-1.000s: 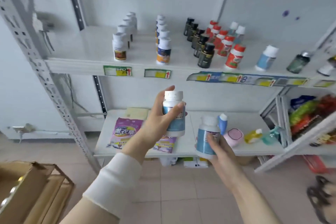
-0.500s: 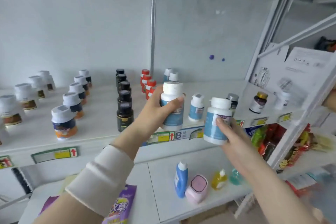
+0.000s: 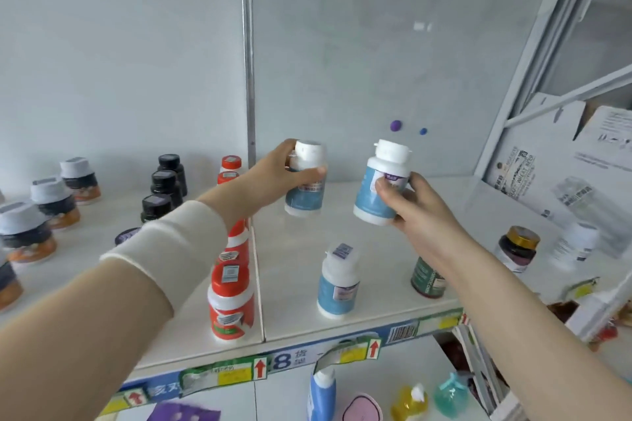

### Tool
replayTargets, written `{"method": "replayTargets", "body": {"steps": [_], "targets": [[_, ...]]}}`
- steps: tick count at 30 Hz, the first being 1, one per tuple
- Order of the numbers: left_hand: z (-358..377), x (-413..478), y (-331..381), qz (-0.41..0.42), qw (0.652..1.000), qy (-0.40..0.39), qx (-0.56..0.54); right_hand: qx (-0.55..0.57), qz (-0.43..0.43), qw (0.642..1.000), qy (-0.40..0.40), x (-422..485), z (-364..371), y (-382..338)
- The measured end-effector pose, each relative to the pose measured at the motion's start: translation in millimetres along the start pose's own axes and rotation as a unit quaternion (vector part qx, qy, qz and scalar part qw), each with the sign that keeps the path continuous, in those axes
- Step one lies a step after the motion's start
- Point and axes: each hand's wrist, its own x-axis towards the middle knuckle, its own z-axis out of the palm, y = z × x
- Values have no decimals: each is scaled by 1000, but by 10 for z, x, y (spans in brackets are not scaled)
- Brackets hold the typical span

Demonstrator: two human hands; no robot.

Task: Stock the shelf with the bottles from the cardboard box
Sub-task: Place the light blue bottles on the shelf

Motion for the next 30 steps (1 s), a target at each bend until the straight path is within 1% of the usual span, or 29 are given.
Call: {"method": "replayTargets", "body": {"steps": [7,10,14,17,19,30], "targets": [[165,446,-335,-95,994,53,34,-42,28,995,-84,490,49,483],[179,564,-458,-126,989,31,77,-60,40,991,-116,605,118,698],[174,655,-596,-163,970,-8,178,-82,54,984,-149,668,241,884],[188,680,-672,-166,958,-36,232,-109,56,980,-160,686,296,926],[205,686,-710,-166,953,-48,248,-116,62,976,-171,681,308,941],[202,728,-699,-160,943,-83,280,-130,64,967,-211,696,333,1039]]}}
